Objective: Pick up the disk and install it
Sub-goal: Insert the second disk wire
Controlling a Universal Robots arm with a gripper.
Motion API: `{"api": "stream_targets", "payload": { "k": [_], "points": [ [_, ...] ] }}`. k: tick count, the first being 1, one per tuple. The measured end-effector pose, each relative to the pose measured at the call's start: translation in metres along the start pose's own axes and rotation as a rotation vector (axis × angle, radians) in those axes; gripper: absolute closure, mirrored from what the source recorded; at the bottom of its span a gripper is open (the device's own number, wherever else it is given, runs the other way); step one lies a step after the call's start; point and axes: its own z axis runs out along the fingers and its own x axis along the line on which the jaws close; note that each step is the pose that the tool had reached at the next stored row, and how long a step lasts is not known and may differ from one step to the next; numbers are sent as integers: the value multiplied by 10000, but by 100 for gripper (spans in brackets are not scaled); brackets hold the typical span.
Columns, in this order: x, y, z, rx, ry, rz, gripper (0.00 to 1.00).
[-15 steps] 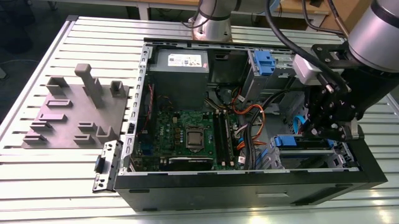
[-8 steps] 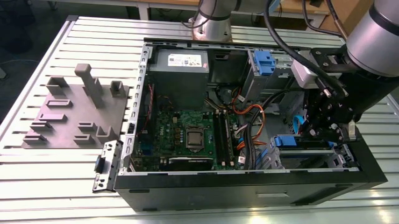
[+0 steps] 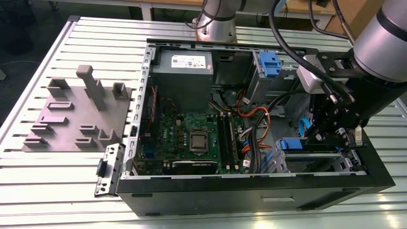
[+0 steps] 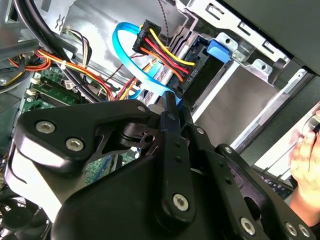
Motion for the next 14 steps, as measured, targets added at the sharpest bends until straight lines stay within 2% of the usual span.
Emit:
{"api": "stream_targets", "payload": {
  "k": [9, 14],
  "points": [
    [14, -9, 25, 1, -4, 77, 84],
    [24, -8, 50, 2, -32, 96, 84]
  ]
}}
